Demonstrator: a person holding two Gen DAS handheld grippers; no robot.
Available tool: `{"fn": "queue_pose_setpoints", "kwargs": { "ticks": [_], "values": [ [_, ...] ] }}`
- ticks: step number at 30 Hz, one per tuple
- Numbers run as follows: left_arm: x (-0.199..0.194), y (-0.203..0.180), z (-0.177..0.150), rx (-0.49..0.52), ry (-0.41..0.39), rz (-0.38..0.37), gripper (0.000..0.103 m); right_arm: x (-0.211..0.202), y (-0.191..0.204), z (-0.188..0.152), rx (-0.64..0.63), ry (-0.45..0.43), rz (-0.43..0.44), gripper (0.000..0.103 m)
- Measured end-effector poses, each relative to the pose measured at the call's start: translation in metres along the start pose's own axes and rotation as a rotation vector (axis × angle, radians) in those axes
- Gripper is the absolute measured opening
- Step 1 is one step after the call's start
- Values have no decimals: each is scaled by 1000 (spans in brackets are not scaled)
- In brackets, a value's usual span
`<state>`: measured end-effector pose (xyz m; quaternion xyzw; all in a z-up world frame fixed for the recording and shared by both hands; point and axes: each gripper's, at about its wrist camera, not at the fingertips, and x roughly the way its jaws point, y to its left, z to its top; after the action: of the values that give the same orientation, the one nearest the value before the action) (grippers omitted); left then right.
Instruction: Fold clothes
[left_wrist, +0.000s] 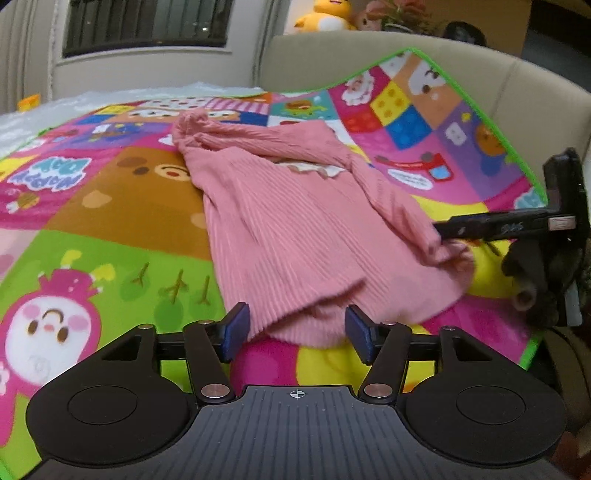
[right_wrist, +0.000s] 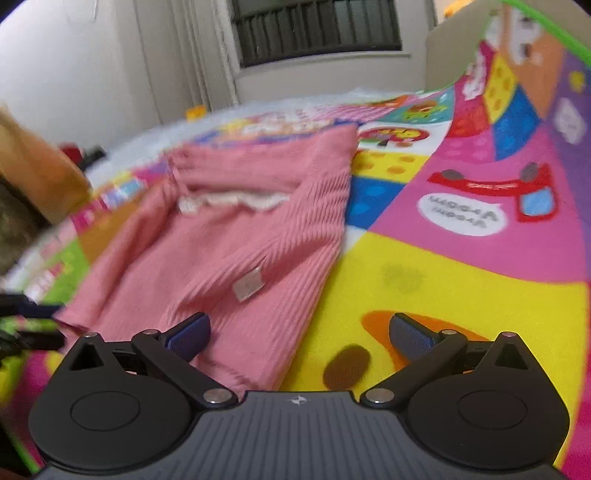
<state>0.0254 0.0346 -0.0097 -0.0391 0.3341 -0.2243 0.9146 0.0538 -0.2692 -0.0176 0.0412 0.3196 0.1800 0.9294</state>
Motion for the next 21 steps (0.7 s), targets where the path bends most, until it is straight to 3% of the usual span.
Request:
{"fn": "queue_pose_setpoints", "kwargs": {
  "ticks": [2,6,9,13,17,19,21],
  "values": [
    [-9,2,0,-26,-10,-49,69,-20,-1,-3,-20,-47,-40,103],
    [-26,-2,16,-2,-101,-112,75,-42,16,-5,-188,-129,-169,103],
    [-29,-8,33,17,-170,-155,79,-40,23,10,-176,-163,-156,103],
    [-5,-13,50,22,-203,-184,89,-10,30,34,-120,-173,-155,103],
    [38,-5,51,-13,-85,-139,89,48,36,35,-215,-64,-289,103],
    [57,3,45,-48,7,-128,89,70,33,29,-229,33,-278,103],
    [54,4,44,-7,17,-142,90,68,28,31,-207,47,-237,103]
  ]
}}
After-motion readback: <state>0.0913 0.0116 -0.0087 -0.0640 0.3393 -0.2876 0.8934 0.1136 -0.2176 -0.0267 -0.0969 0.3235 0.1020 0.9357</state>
